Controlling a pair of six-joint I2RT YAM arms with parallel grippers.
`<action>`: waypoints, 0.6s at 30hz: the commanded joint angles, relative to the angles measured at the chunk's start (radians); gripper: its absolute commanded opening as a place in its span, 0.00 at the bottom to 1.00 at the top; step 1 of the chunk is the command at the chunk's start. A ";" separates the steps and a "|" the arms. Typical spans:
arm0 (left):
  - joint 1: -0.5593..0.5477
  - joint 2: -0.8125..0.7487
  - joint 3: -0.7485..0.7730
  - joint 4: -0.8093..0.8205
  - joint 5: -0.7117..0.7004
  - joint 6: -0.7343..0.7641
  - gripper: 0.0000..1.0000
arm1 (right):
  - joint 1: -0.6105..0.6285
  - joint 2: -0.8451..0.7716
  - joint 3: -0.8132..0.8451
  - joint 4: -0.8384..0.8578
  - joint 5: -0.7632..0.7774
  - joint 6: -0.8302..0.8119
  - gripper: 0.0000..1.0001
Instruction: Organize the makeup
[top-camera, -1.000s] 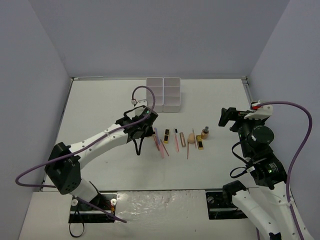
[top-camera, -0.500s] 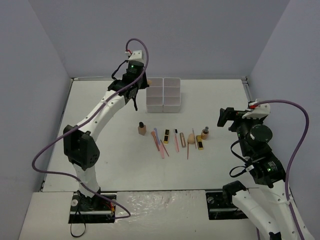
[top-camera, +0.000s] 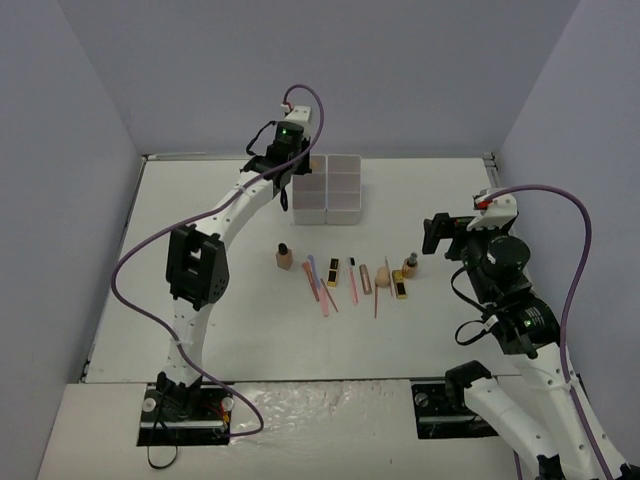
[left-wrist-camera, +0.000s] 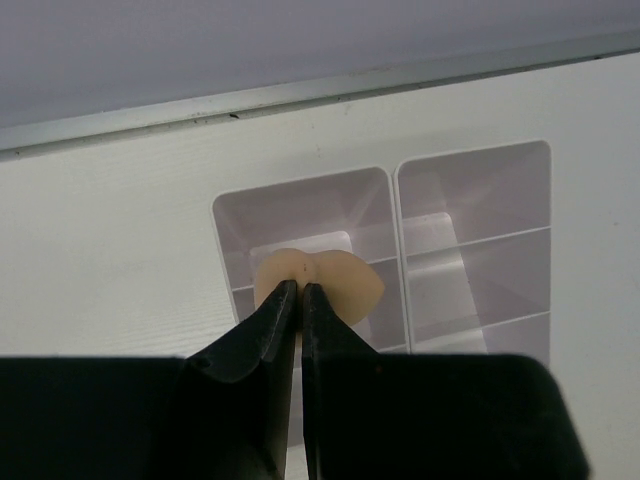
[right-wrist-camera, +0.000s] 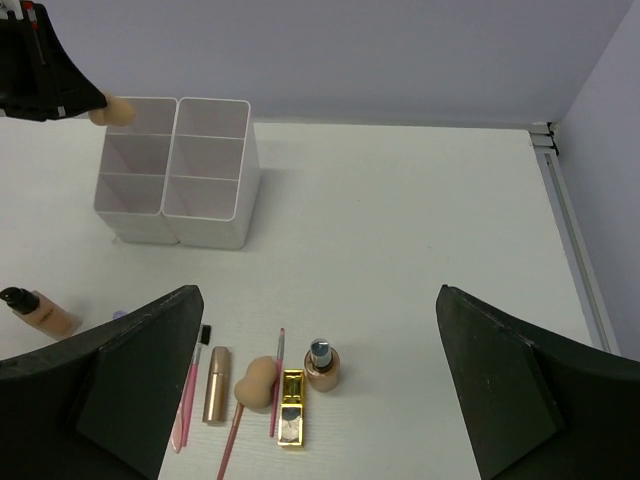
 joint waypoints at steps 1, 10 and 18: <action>0.031 -0.018 0.101 0.108 0.017 0.027 0.00 | 0.005 0.030 0.031 0.053 -0.036 -0.009 1.00; 0.053 0.058 0.126 0.104 0.054 0.009 0.00 | 0.005 0.058 0.039 0.047 -0.042 -0.019 1.00; 0.054 0.074 0.136 0.132 0.080 0.005 0.00 | 0.005 0.060 0.032 0.038 -0.056 -0.016 1.00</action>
